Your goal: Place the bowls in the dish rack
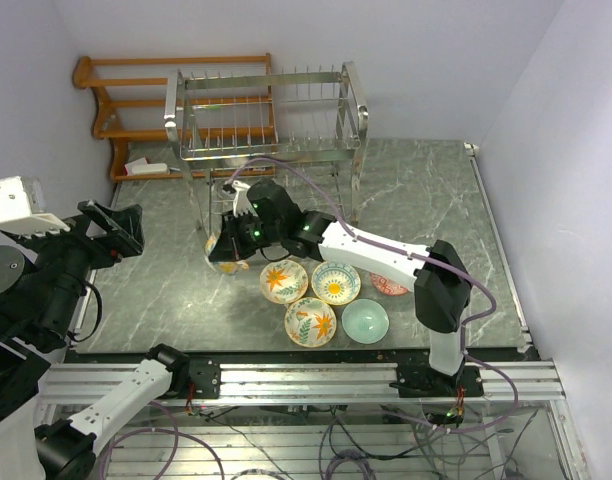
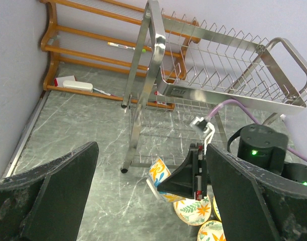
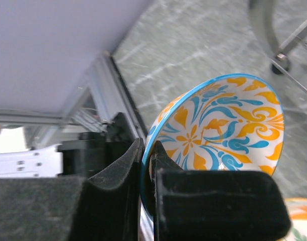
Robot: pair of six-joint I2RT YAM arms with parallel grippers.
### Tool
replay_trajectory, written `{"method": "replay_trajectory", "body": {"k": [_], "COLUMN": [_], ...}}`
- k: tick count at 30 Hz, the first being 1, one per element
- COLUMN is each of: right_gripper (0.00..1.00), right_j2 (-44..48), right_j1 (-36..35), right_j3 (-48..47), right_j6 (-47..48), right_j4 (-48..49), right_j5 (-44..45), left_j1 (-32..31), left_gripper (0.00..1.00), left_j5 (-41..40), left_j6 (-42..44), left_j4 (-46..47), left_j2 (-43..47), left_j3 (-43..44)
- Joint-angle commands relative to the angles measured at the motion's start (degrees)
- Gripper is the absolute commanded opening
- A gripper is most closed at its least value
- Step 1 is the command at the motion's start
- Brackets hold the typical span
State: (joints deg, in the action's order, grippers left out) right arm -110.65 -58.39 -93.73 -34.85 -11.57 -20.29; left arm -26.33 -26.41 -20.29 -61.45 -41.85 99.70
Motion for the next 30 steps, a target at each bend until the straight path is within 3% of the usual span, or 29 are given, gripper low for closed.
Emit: {"method": "replay_trajectory", "body": {"k": [1, 14, 21, 30], "right_gripper": [0.0, 0.0, 0.0, 0.0], "right_j2": [0.8, -2.7, -4.7, -0.8], "right_j1": [1.9, 8.6, 8.9, 8.8], "right_j3": [2.5, 9.8, 11.9, 15.9], "right_j6": [-9.6, -28.9, -32.3, -31.0], "right_j4": [12.5, 38.9, 43.5, 42.2], "right_j5": [-9.9, -17.4, -17.1, -14.7], "left_j1": [0.4, 0.4, 0.4, 0.4], "left_gripper": [1.0, 1.0, 1.0, 1.0], "left_j5": [-0.8, -2.0, -2.9, -2.9], "left_j6": [0.6, 1.4, 2.3, 2.8], "left_j4": [2.0, 1.7, 1.5, 2.1], "left_j2": [-0.6, -1.8, -2.1, -2.0], "left_j3": [1.2, 2.5, 2.7, 2.1]}}
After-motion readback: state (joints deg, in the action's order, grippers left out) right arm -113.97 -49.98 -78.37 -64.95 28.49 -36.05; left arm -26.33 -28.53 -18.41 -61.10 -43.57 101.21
